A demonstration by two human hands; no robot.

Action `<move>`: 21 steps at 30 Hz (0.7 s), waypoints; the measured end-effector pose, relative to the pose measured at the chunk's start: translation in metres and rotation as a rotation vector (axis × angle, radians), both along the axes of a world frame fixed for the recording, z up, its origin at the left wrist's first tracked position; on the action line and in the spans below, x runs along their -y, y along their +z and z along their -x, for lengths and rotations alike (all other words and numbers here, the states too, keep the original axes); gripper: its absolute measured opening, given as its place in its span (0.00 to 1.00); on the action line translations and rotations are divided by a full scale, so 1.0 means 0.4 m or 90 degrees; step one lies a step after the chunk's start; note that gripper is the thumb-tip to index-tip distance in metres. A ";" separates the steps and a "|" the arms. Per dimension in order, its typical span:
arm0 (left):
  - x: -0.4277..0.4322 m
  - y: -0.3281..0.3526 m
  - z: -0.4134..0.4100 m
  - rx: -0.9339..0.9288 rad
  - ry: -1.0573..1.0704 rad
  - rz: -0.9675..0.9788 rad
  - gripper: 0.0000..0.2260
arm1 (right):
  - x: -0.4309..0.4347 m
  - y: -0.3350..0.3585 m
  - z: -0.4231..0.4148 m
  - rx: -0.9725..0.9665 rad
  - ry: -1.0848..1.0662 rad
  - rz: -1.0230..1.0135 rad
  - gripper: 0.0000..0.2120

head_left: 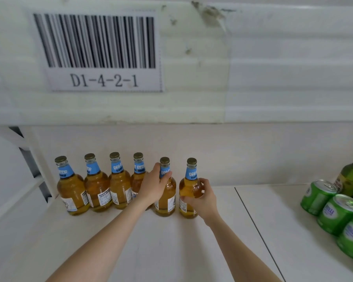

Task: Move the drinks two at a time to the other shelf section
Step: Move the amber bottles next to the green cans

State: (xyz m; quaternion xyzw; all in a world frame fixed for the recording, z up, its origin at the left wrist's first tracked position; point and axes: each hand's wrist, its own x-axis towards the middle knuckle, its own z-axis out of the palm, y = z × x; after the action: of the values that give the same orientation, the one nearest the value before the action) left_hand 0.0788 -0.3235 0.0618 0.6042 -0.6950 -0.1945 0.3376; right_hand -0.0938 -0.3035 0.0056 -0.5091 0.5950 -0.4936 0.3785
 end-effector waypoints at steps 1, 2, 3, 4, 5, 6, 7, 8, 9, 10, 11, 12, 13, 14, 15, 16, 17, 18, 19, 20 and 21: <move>-0.014 -0.001 0.000 -0.005 -0.002 0.003 0.15 | -0.011 -0.002 0.002 0.013 0.002 0.000 0.34; -0.029 -0.003 0.001 -0.010 -0.003 0.006 0.15 | -0.022 -0.004 0.004 0.025 0.003 -0.002 0.34; -0.044 -0.004 0.001 -0.018 -0.003 0.010 0.15 | -0.033 -0.005 0.006 0.034 0.001 -0.008 0.35; -0.059 -0.006 0.001 -0.029 -0.003 0.015 0.15 | -0.044 -0.006 0.008 0.044 -0.002 -0.019 0.35; -0.073 -0.009 0.001 -0.040 -0.002 0.020 0.14 | -0.054 -0.006 0.009 0.055 -0.005 -0.031 0.36; -0.087 -0.011 0.001 -0.050 0.002 0.025 0.13 | -0.065 -0.008 0.010 0.069 -0.007 -0.044 0.36; -0.100 -0.013 0.000 -0.058 0.009 0.028 0.11 | -0.075 -0.010 0.012 0.085 -0.009 -0.052 0.36; -0.112 -0.014 -0.002 -0.071 0.019 0.028 0.10 | -0.086 -0.012 0.014 0.102 -0.012 -0.058 0.36; -0.121 -0.015 -0.005 -0.091 0.030 0.027 0.10 | -0.099 -0.013 0.016 0.118 -0.015 -0.061 0.35; -0.130 -0.015 -0.007 -0.115 0.041 0.026 0.12 | -0.112 -0.013 0.019 0.133 -0.020 -0.066 0.34; -0.138 -0.016 -0.011 -0.140 0.053 0.024 0.14 | -0.126 -0.012 0.023 0.145 -0.022 -0.070 0.34; -0.146 -0.016 -0.015 -0.164 0.066 0.020 0.15 | -0.140 -0.010 0.027 0.156 -0.023 -0.074 0.34; -0.154 -0.017 -0.018 -0.185 0.079 0.016 0.15 | -0.154 -0.008 0.031 0.165 -0.022 -0.074 0.33; -0.161 -0.020 -0.022 -0.201 0.090 0.010 0.14 | -0.168 -0.006 0.036 0.174 -0.021 -0.074 0.33; -0.168 -0.023 -0.024 -0.213 0.097 0.003 0.12 | -0.181 -0.004 0.041 0.186 -0.019 -0.075 0.32; -0.175 -0.026 -0.026 -0.220 0.102 -0.004 0.09 | -0.194 -0.003 0.047 0.199 -0.017 -0.077 0.31; -0.183 -0.028 -0.026 -0.224 0.103 -0.006 0.08 | -0.205 -0.003 0.053 0.212 -0.017 -0.078 0.31; -0.191 -0.028 -0.024 -0.226 0.103 -0.005 0.09 | -0.217 -0.003 0.059 0.224 -0.018 -0.079 0.29; -0.199 -0.027 -0.022 -0.229 0.101 -0.005 0.10 | -0.229 -0.001 0.064 0.235 -0.018 -0.079 0.28; -0.208 -0.026 -0.019 -0.232 0.099 -0.007 0.11 | -0.241 0.000 0.069 0.243 -0.018 -0.079 0.27; -0.216 -0.025 -0.016 -0.236 0.097 -0.009 0.11 | -0.253 0.001 0.075 0.248 -0.020 -0.078 0.26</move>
State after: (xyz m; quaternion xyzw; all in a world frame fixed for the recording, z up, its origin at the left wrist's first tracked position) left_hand 0.0851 -0.2369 0.0517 0.6113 -0.5721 -0.2810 0.4691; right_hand -0.1237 -0.2023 0.0059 -0.3708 0.5473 -0.5512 0.5091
